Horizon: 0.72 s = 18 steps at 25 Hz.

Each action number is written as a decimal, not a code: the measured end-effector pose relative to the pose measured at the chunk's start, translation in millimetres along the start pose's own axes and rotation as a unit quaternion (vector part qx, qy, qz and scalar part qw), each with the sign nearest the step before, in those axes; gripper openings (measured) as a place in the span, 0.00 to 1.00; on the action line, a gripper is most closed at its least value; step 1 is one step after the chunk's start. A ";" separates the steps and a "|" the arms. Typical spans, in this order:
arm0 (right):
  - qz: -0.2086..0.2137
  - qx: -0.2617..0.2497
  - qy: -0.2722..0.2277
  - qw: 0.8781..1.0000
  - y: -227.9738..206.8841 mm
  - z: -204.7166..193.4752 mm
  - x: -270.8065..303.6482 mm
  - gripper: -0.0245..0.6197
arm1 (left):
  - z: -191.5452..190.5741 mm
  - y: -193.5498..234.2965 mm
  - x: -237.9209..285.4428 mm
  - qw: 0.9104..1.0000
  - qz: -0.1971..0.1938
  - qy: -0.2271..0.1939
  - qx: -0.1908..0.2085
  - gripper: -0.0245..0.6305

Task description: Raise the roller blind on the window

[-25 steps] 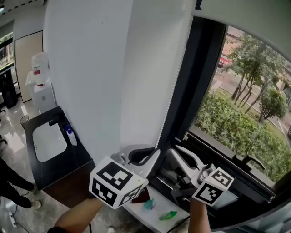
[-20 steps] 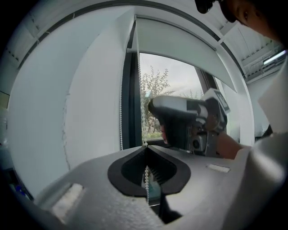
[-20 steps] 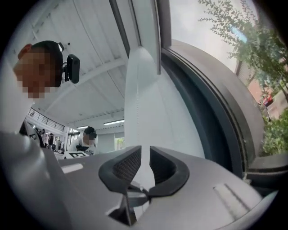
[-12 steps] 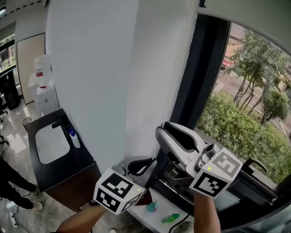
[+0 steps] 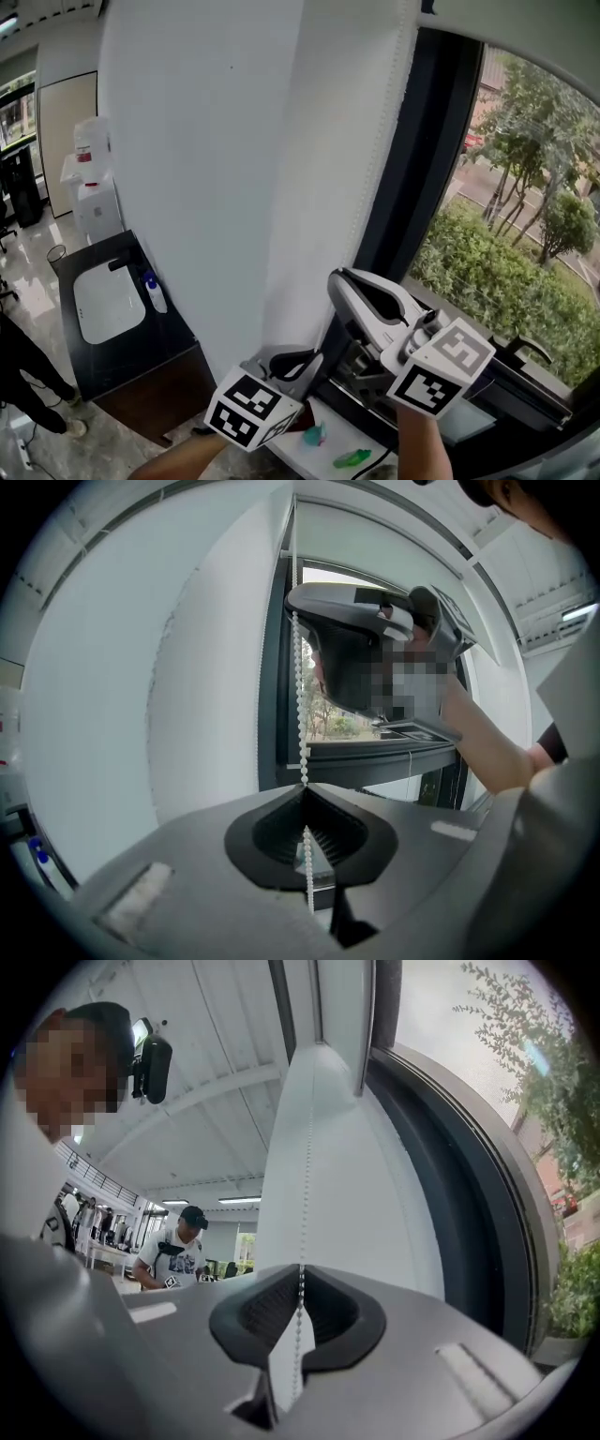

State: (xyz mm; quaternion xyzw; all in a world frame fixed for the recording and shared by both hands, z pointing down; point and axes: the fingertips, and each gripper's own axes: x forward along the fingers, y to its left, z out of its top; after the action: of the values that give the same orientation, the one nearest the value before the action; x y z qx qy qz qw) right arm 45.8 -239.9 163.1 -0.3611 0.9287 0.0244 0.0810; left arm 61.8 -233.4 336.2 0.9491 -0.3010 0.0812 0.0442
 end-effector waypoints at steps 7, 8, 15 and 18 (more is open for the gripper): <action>-0.026 -0.011 -0.001 1.000 -3.0 -8.5 -0.6 0.05 | -5.1 -2.2 -1.6 1.000 -0.002 -0.011 0.001 0.06; -0.032 -0.016 -0.005 0.999 -4.2 -8.3 -1.0 0.05 | -5.0 -3.1 -2.8 1.000 -0.006 -0.014 -0.003 0.06; -0.055 -0.009 -0.025 0.998 -12.7 -8.7 -11.3 0.05 | 26.5 0.8 -30.5 0.995 -0.029 -0.056 -0.071 0.14; -0.063 -0.018 -0.024 0.998 -14.7 -10.2 -14.5 0.05 | 56.5 -0.1 -38.1 0.995 -0.023 -0.084 -0.047 0.14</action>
State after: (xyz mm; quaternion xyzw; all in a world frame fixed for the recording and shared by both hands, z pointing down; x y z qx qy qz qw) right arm 64.9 -242.2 175.8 -0.4196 0.9013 0.0441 0.0981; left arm 38.4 -219.3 273.8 0.9562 -0.2852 -0.0142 0.0648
